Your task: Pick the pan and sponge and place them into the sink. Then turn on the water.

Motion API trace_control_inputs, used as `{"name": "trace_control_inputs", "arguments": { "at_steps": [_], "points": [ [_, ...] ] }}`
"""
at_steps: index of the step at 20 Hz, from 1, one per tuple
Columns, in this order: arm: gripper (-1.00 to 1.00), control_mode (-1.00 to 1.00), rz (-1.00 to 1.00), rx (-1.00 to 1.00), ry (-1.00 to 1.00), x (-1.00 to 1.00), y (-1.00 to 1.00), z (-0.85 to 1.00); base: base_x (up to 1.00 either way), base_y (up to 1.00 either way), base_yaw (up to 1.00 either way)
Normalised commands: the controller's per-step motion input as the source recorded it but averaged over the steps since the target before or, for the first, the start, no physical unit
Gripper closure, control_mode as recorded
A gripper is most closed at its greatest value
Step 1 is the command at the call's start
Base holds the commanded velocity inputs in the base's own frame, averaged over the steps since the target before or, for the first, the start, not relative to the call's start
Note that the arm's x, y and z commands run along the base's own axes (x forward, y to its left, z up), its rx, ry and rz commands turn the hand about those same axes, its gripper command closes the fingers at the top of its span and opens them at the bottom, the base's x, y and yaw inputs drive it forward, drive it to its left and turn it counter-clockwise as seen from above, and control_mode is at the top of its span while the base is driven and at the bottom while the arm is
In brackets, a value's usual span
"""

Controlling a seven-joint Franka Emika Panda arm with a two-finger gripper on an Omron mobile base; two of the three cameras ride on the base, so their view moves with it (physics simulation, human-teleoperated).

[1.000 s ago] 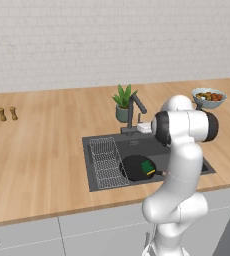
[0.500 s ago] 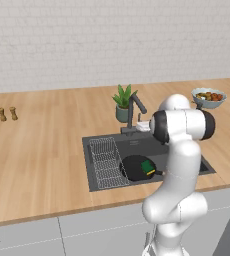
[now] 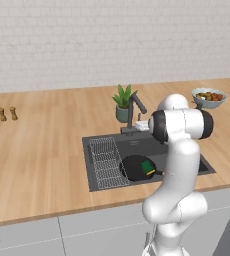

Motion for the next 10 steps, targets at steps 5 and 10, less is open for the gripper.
{"name": "trace_control_inputs", "arguments": {
  "at_steps": [5, 10],
  "points": [
    [-1.00, -1.00, 0.00, 0.00, 0.00, 0.09, 0.00, 0.00, 0.00, 0.00, 0.00],
    [-1.00, -1.00, 0.00, 0.00, 0.00, 0.10, 0.00, 0.00, 0.00, 0.00, 0.00]
  ]
}}
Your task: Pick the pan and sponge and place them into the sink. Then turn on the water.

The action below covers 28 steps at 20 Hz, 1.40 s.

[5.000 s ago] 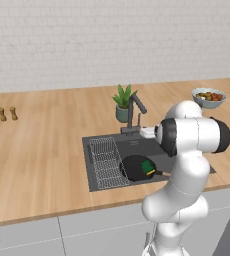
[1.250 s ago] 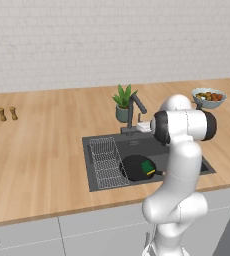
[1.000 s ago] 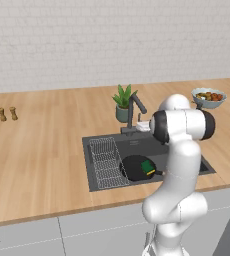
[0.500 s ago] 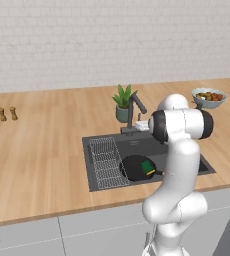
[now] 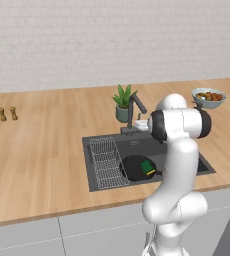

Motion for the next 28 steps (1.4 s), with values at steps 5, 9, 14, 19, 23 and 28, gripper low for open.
{"name": "trace_control_inputs", "arguments": {
  "at_steps": [5, 9, 14, 19, 23, 28],
  "points": [
    [-1.00, -1.00, 0.00, 0.00, 0.00, 0.10, 0.00, 0.00, 0.00, 0.00, 0.00],
    [-1.00, -1.00, 0.00, 0.00, 0.00, 0.13, 0.00, 0.00, 0.00, 0.00, 0.00],
    [-1.00, -1.00, 0.00, 0.00, 0.00, 0.12, 0.00, 0.00, 0.00, 0.00, 0.00],
    [-1.00, -1.00, 0.00, 0.00, 0.00, 0.10, 0.00, 0.00, 0.00, 0.00, 0.00],
    [-1.00, -1.00, 0.00, 0.00, 0.00, 0.09, 0.00, 0.00, 0.00, 0.00, 0.00],
    [-1.00, -1.00, 0.00, 0.00, 0.00, 0.14, 0.01, 0.00, 0.00, 0.00, 0.00]
  ]
}}
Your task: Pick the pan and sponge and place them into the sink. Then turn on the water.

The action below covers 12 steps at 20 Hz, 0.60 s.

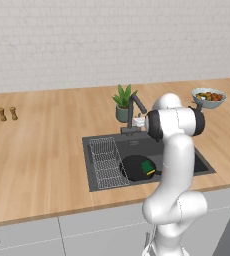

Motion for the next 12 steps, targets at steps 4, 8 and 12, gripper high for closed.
{"name": "trace_control_inputs", "arguments": {
  "at_steps": [4, 8, 12],
  "points": [
    [-1.00, -1.00, 0.00, 0.00, 0.00, 0.02, 0.00, 0.00, 0.00, 0.00, 0.00],
    [-1.00, -1.00, 0.00, 0.00, 0.00, 0.00, 0.00, 0.00, 0.00, 0.00, 0.00],
    [-1.00, -1.00, 0.00, 0.00, 0.00, 0.00, 0.00, 0.00, 0.00, 0.00, 0.00]
  ]
}}
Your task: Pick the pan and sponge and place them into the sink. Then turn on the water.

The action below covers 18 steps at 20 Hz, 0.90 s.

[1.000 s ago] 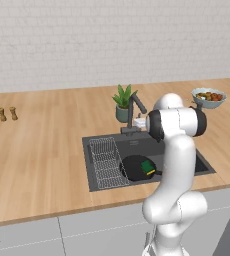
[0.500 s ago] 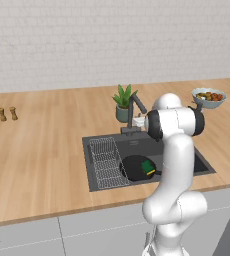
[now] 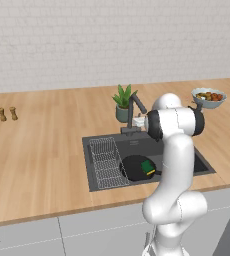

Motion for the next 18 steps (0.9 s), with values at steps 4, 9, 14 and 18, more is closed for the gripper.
{"name": "trace_control_inputs", "arguments": {
  "at_steps": [4, 9, 14, 18],
  "points": [
    [-1.00, -1.00, 0.00, 0.00, 0.00, 0.00, 0.00, 0.00, 0.00, 0.00, 0.00],
    [-1.00, -1.00, 0.00, 0.00, 0.00, 0.00, -0.16, 0.00, 0.00, 0.00, 0.00],
    [-1.00, -1.00, 0.00, 0.00, 0.00, 0.00, -0.50, 0.00, 0.00, 0.00, 0.00],
    [-1.00, -1.00, 0.01, 0.00, 0.00, 0.00, -0.62, 0.00, 0.00, 0.00, 0.00]
  ]
}}
